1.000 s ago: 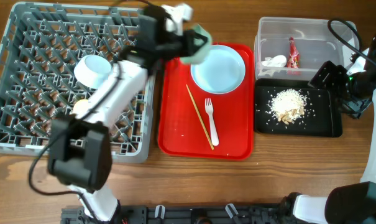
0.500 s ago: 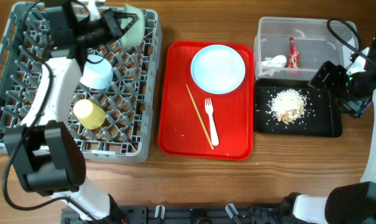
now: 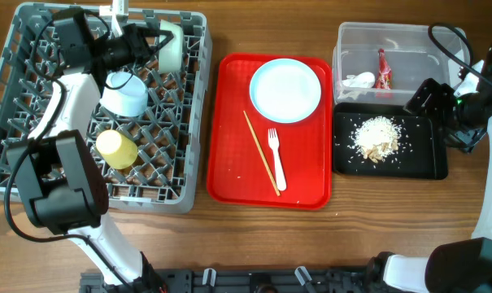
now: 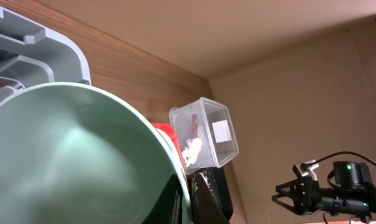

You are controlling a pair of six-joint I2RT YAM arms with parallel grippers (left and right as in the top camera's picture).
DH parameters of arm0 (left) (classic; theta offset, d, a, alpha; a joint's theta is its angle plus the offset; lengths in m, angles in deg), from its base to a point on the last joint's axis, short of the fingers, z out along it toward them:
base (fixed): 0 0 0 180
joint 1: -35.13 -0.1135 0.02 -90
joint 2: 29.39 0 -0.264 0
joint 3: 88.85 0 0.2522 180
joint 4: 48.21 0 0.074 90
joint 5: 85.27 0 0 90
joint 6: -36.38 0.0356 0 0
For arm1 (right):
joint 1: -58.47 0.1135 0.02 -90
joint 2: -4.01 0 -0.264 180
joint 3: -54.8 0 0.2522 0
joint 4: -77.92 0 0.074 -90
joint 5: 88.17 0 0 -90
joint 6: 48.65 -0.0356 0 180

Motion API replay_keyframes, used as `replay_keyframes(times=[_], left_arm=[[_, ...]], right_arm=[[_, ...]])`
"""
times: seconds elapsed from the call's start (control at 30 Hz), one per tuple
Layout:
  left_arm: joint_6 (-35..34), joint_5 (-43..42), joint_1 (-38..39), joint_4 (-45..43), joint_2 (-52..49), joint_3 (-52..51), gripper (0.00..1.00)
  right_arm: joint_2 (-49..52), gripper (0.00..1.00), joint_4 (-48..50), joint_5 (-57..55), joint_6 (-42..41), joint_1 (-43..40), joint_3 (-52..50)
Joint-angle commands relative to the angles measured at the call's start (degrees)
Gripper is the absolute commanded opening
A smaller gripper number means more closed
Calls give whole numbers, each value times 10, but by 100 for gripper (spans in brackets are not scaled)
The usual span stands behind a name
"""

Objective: Sort waste into correct bins and load items into the dishwasher rack
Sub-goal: 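Lift the green bowl with the left gripper and set it in the rack, then reach the left gripper to the white plastic fork and grasp it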

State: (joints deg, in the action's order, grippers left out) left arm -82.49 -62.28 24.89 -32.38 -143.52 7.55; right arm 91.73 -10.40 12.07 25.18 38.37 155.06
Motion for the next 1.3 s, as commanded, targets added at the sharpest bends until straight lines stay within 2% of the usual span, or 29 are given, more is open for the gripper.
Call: replay_keyframes(times=[0.0,0.17,0.37,0.4,0.43,0.5,0.53,0.57,0.6,0.63,0.83,0.9,1.0,1.07,1.1,1.27], left_arm=[[1,-9,-2,-4,-15,10,4],[1,1,-5,-11,-39,10,4],[1,77,-46,-12,-42,10,4],[1,86,-52,-12,-42,10,14],[1,97,-59,-12,-42,10,39],[1,101,-71,-12,-42,10,43],[1,101,-78,-12,-42,10,70],[1,101,-86,-12,-42,10,79],[1,101,-94,-12,-42,10,95],[1,101,-103,-12,-42,10,100],[1,100,-146,-11,-4,11,100],[1,146,-145,19,29,11,100],[57,223,-125,124,80,11,100],[96,330,-87,229,131,11,100],[96,380,-62,271,156,11,100],[64,488,69,398,245,11,100]], right_arm=[[-9,100,2,0,11,0,4],[-9,100,0,0,11,0,4],[-9,100,0,0,10,0,4],[-9,100,0,0,10,0,4],[-9,100,-1,0,10,0,4],[-9,100,-1,0,10,0,4],[-9,100,-1,0,10,0,4],[-9,100,-1,0,10,0,4],[-9,100,-1,0,10,0,4],[-9,100,-1,0,10,0,4],[-9,100,-1,0,11,0,4],[-9,100,-2,0,12,0,4],[-9,100,-9,0,12,0,4],[-9,100,-16,0,12,0,4],[-9,100,-20,0,18,0,4],[-9,100,-30,3,25,0,4]])
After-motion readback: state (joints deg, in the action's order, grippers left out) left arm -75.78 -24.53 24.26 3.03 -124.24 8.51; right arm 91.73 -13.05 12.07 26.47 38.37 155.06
